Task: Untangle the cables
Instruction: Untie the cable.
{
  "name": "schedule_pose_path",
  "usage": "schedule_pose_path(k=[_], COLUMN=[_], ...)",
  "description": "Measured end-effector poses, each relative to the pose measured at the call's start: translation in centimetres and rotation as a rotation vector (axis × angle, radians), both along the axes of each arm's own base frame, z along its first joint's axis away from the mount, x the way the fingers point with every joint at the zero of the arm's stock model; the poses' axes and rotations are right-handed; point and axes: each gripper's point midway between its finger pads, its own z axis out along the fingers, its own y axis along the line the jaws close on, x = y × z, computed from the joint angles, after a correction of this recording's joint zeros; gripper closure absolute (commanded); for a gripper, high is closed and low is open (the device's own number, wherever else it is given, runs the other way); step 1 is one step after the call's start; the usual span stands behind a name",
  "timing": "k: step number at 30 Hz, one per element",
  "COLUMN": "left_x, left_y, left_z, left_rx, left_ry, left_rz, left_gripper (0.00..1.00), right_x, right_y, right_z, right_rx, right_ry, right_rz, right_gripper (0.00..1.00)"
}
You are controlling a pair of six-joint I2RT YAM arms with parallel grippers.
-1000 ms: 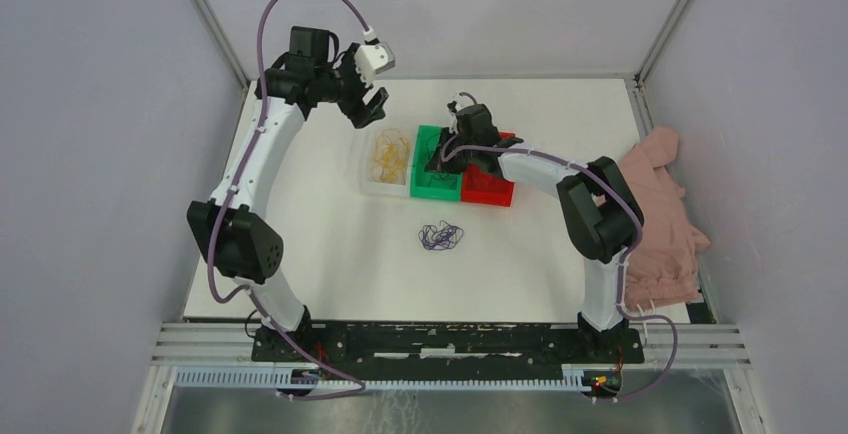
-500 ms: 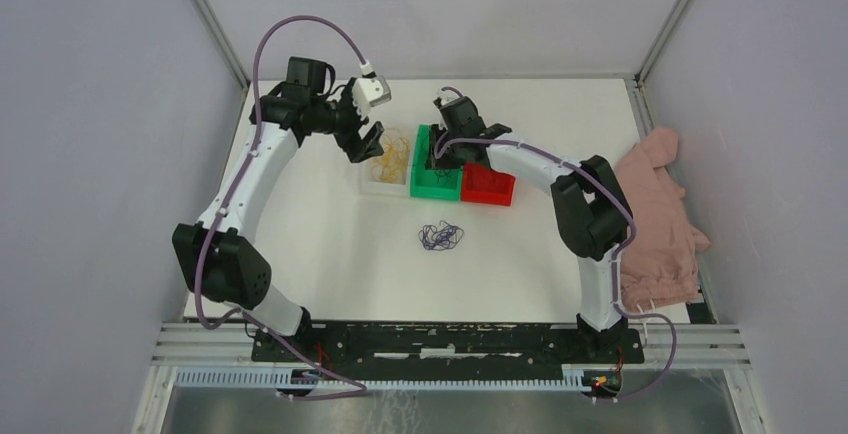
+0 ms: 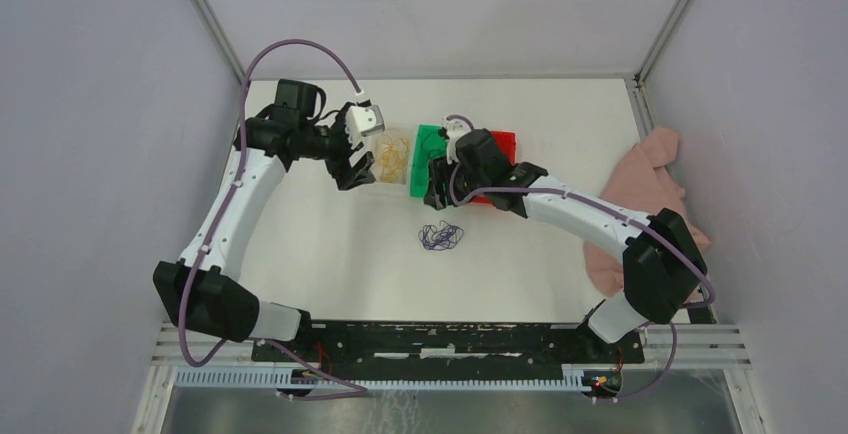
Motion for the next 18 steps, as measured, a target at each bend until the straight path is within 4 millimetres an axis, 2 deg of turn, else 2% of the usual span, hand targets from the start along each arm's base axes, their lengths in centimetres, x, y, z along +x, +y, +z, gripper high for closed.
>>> schedule_pose_path(k=[4, 7, 11, 18], left_x=[-0.9, -1.4, -2.0, -2.2], left_y=[0.2, 0.3, 0.4, 0.4], left_z=[0.6, 1.0, 1.1, 1.1], left_rx=[0.0, 0.003, 0.004, 0.002], left_ry=[-0.011, -0.022, -0.026, -0.023], left_rz=[-0.01, -0.018, -0.023, -0.025], left_gripper=[0.11, 0.11, 0.11, 0.11], right_x=[-3.1, -4.2, -4.4, -3.6], right_y=[-1.1, -1.7, -2.0, -0.6], right_z=[-5.9, -8.7, -9.9, -11.8], right_rx=[-0.104, -0.176, -0.227, -0.25], right_ry=[0.114, 0.138, 0.096, 0.039], right_rz=[0.075, 0.145, 0.243, 0.372], right_gripper=[0.43, 0.41, 0.41, 0.41])
